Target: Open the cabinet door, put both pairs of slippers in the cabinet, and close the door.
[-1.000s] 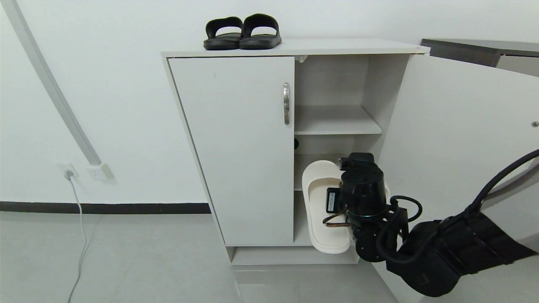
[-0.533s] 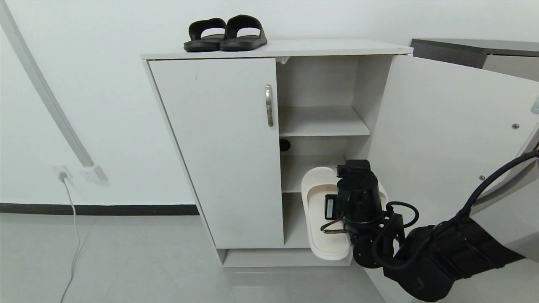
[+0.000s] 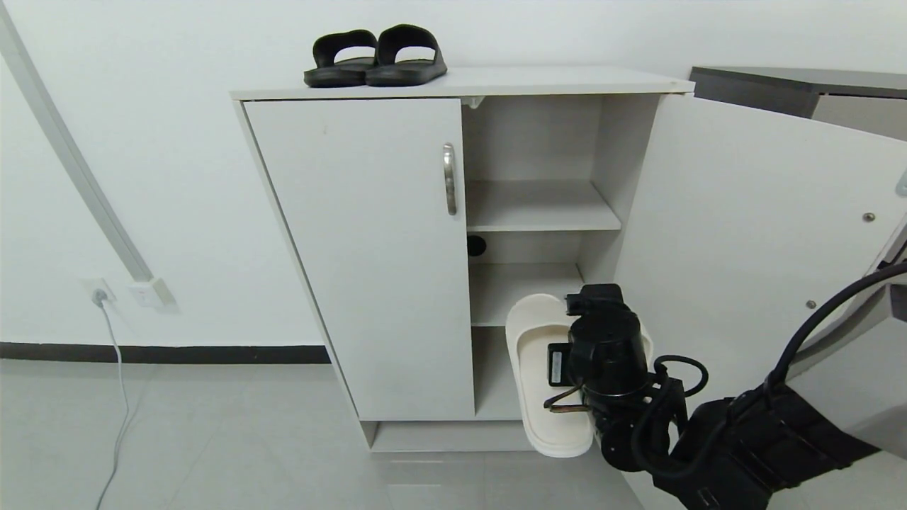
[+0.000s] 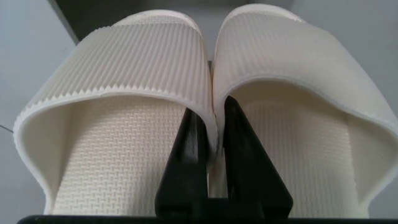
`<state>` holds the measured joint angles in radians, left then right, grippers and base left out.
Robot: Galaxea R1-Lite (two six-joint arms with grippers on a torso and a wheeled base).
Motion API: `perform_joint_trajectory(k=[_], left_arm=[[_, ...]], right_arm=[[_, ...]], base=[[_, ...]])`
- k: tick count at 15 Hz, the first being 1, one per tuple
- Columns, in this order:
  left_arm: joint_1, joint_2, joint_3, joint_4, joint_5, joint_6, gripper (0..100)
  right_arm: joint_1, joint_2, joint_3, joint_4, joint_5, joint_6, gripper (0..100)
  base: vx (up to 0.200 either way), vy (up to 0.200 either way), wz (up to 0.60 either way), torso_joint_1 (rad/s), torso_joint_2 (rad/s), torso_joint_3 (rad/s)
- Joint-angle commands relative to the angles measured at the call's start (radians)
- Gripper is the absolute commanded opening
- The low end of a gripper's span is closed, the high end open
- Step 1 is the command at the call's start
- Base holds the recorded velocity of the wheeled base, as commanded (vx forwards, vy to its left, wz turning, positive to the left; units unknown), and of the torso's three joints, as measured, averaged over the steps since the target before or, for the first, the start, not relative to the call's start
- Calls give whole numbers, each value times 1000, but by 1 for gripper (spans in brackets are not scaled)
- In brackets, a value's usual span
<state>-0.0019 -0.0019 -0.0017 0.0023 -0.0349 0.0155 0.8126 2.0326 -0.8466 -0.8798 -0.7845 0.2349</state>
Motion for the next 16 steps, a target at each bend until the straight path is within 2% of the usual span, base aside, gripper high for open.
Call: perform_joint_trajectory(k=[1,16], left_arm=[[0,2,0,1,0,0,0],[0,2,0,1,0,0,0]], right_arm=[[-13,8,11,-2,1,-8,0],[-113,25,24,1,1,-32,0]], base=[[0,0,0,0,0,0],[0,0,0,0,0,0]])
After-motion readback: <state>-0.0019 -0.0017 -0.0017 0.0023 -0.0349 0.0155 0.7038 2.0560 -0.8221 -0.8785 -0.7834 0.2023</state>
